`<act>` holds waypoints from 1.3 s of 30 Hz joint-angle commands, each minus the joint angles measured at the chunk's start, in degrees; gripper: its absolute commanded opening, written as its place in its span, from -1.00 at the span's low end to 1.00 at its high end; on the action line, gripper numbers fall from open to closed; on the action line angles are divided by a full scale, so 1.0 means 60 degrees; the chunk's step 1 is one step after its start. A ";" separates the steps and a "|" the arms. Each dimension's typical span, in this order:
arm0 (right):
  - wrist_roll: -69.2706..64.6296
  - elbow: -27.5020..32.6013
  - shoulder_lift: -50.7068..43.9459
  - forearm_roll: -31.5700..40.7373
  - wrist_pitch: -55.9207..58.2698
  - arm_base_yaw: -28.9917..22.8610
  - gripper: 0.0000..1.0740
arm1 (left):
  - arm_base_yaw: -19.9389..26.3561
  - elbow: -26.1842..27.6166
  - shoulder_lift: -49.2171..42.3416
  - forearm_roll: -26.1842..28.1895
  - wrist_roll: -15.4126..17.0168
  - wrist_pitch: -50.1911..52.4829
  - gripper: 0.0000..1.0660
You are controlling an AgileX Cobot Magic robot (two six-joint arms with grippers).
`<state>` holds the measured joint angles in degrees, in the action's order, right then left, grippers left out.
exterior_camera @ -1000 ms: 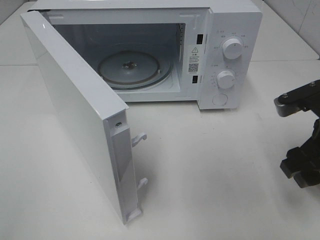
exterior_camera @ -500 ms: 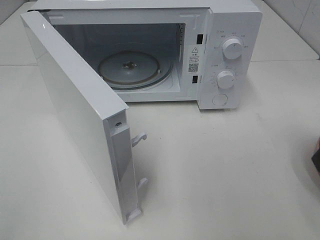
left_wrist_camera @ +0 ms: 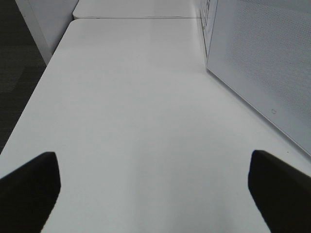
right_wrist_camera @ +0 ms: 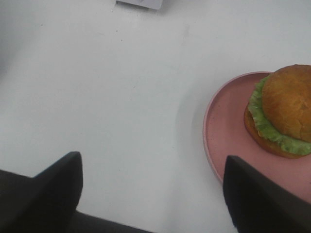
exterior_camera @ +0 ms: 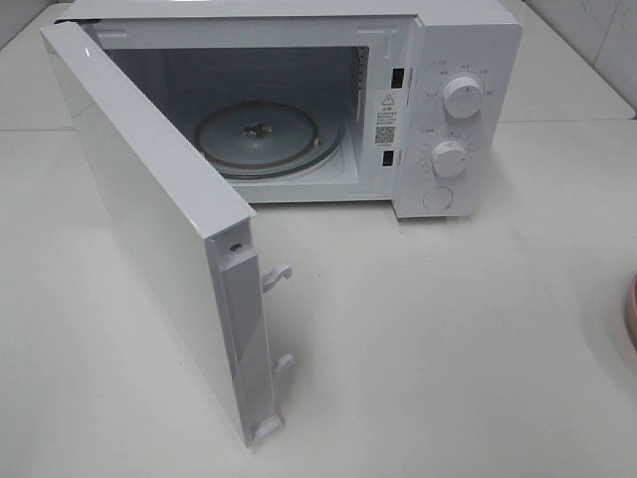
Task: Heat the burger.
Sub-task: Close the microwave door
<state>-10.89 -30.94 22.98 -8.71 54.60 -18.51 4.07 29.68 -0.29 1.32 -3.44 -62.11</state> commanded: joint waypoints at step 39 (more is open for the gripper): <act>0.0984 0.0468 -0.4125 0.0707 0.0076 0.2244 0.41 | 0.0048 0.0000 -0.0038 0.0019 0.0000 0.0124 0.84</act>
<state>-5.39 -28.30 -0.29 -4.35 55.46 -5.21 4.07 29.68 -0.29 1.32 -3.44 -62.11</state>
